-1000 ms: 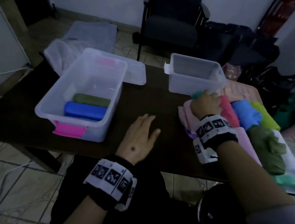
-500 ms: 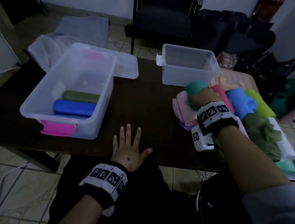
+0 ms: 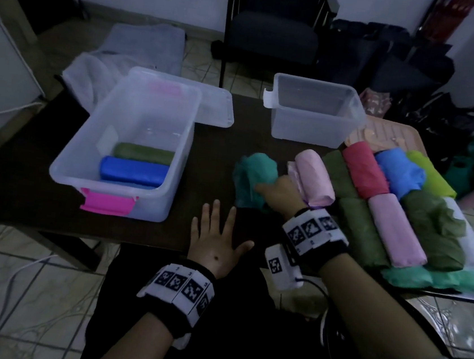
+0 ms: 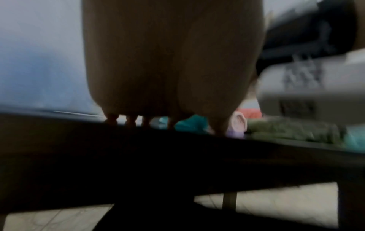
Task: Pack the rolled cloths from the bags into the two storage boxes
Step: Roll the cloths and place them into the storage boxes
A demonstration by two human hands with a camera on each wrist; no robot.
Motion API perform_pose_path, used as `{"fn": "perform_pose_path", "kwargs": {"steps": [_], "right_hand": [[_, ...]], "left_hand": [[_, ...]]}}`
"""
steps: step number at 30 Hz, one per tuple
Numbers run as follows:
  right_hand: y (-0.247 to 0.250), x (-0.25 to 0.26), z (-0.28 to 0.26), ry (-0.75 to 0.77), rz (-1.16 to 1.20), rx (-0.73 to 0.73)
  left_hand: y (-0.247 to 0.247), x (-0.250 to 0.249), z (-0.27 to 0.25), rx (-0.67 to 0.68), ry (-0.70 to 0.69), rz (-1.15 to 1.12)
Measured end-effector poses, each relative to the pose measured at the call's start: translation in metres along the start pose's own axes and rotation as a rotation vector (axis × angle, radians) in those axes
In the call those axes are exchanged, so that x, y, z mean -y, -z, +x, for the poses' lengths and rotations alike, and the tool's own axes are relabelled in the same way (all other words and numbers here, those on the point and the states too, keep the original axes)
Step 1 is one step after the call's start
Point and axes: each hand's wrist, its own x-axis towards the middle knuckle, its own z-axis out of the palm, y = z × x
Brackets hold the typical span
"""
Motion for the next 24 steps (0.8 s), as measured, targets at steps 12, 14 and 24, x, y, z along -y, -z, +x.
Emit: {"fn": "perform_pose_path", "kwargs": {"steps": [12, 14, 24], "right_hand": [[0.01, -0.016, 0.003, 0.355, -0.199, -0.353], [0.016, -0.017, -0.001, 0.398, -0.295, -0.172], [0.041, -0.012, -0.004, 0.868, -0.956, -0.138]], "left_hand": [[0.064, -0.027, 0.05, -0.134, 0.222, -0.618], [0.065, -0.033, 0.06, -0.115, 0.236, -0.64], [0.076, -0.03, 0.085, -0.174, 0.24, -0.87]]}}
